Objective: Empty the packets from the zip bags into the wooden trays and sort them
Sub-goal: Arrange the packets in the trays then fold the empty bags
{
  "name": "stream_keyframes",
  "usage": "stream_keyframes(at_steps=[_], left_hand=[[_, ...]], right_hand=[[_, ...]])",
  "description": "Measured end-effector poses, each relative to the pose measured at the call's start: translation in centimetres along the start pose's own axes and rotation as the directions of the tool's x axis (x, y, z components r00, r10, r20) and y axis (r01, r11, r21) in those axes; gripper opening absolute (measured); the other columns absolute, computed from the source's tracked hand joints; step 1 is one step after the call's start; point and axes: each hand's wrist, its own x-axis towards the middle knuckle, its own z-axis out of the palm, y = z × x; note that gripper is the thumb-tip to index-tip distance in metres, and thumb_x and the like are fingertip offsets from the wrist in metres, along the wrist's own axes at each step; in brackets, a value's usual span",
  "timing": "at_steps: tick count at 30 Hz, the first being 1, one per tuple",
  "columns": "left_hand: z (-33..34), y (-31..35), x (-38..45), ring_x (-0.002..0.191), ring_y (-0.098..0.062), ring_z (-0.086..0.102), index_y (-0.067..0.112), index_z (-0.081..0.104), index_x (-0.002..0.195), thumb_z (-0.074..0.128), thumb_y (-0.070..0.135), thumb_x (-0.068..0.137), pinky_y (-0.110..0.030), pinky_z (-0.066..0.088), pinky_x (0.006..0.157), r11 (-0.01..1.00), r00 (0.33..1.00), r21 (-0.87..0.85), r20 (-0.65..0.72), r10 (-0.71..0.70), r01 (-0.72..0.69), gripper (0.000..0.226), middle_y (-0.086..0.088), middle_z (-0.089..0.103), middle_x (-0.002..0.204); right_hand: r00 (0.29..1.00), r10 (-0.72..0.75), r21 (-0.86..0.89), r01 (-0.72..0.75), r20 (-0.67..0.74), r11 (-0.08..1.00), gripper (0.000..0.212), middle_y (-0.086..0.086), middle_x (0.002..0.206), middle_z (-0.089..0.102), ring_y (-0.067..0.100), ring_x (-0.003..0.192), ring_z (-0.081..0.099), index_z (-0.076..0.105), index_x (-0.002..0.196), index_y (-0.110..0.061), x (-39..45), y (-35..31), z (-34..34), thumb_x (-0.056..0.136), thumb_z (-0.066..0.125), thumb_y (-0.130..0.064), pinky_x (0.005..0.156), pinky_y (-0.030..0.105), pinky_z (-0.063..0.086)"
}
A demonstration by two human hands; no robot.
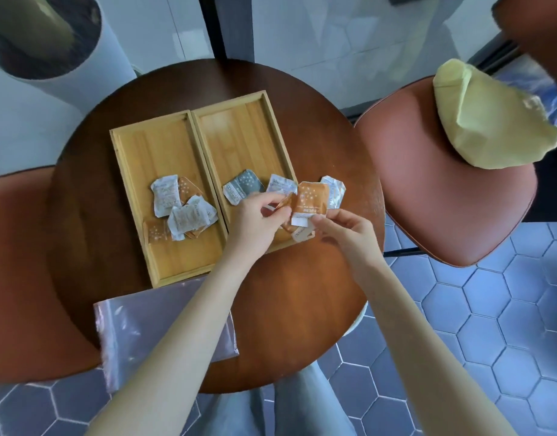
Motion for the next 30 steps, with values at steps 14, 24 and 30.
stream_keyframes(at_steps=[14, 24, 30], left_hand=[[-10.7, -11.1, -5.3, 0.085, -0.023, 0.065, 0.007, 0.067, 0.088, 0.065, 0.011, 0.08, -0.032, 0.048, 0.074, 0.944, 0.808, -0.164, -0.488, -0.329, 0.286, 0.01, -0.006, 0.069, 0.085], [-9.7, -13.1, -4.9, 0.087, -0.028, 0.064, 0.013, 0.062, 0.108, 0.067, 0.02, 0.081, -0.037, 0.053, 0.071, 0.916, 0.857, 0.3, -0.509, -0.082, 0.267, 0.028, -0.009, 0.07, 0.1], [-9.1, -13.6, -4.9, 0.098, -0.028, 0.058, 0.01, 0.065, 0.105, 0.068, 0.009, 0.078, -0.035, 0.053, 0.068, 0.872, 0.882, 0.47, -0.458, 0.11, 0.135, 0.026, -0.013, 0.06, 0.108]], right_hand=[[0.974, -0.092, -0.509, 0.189, 0.209, 0.84, 0.012, 0.004, 0.073, 0.06, 0.01, 0.064, 0.049, 0.069, 0.083, -0.009, -0.1, 2.9, 12.6, 0.085, 0.059, -0.015, 0.06, 0.022, 0.036], [0.91, -0.39, -0.853, 0.314, 0.145, 0.417, 0.016, 0.011, 0.081, 0.063, 0.03, 0.085, 0.049, 0.07, 0.077, -0.007, 0.2, 5.4, 15.3, 0.082, 0.058, -0.016, 0.074, 0.038, 0.037], [0.824, -0.521, -0.883, 0.397, 0.223, 0.25, 0.026, 0.008, 0.084, 0.066, 0.03, 0.08, 0.057, 0.063, 0.098, -0.009, -0.1, 6.5, 15.8, 0.073, 0.069, -0.015, 0.066, 0.037, 0.044]])
